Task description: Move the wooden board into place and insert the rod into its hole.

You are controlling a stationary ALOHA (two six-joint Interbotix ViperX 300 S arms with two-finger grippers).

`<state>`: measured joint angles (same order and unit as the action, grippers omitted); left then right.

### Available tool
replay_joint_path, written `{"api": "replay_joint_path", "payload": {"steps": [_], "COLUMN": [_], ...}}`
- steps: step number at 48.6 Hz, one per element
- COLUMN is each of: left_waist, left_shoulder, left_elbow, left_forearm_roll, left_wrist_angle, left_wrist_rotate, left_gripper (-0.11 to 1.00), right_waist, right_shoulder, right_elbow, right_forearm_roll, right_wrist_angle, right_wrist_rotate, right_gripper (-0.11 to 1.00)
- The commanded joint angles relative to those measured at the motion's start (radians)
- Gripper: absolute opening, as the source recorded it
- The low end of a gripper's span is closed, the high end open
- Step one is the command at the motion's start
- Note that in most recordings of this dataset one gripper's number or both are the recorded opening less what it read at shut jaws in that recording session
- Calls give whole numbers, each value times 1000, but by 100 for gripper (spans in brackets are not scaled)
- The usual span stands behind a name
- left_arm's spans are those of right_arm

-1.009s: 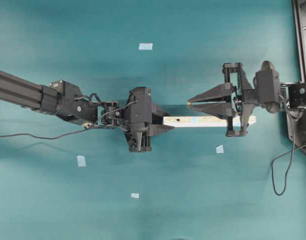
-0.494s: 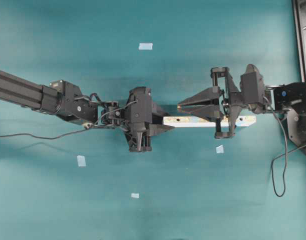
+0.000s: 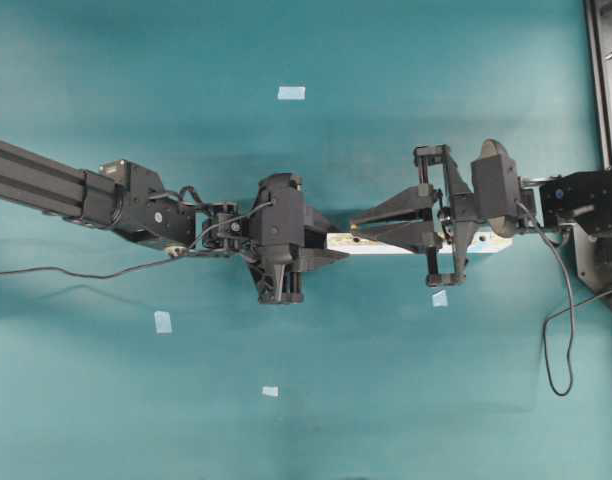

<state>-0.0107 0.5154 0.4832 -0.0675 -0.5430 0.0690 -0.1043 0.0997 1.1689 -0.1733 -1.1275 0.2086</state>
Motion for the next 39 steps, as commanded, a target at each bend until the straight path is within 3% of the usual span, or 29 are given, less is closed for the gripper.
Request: {"api": "replay_joint_path", "payload": {"steps": [1, 39], "left_waist": [8, 6], "left_shoulder": [-28, -29], "left_elbow": [-5, -3], "left_forearm_roll": [0, 0], "left_wrist_angle": [2, 3], "left_wrist_rotate": [0, -2], "left_gripper": [23, 23], "right_waist": [6, 31], "right_shoulder": [-9, 48], "right_elbow": [-9, -21], "right_forearm_roll": [2, 14], "right_wrist_angle": [-11, -6], "right_wrist_rotate": [2, 0], "right_gripper": [10, 10]}}
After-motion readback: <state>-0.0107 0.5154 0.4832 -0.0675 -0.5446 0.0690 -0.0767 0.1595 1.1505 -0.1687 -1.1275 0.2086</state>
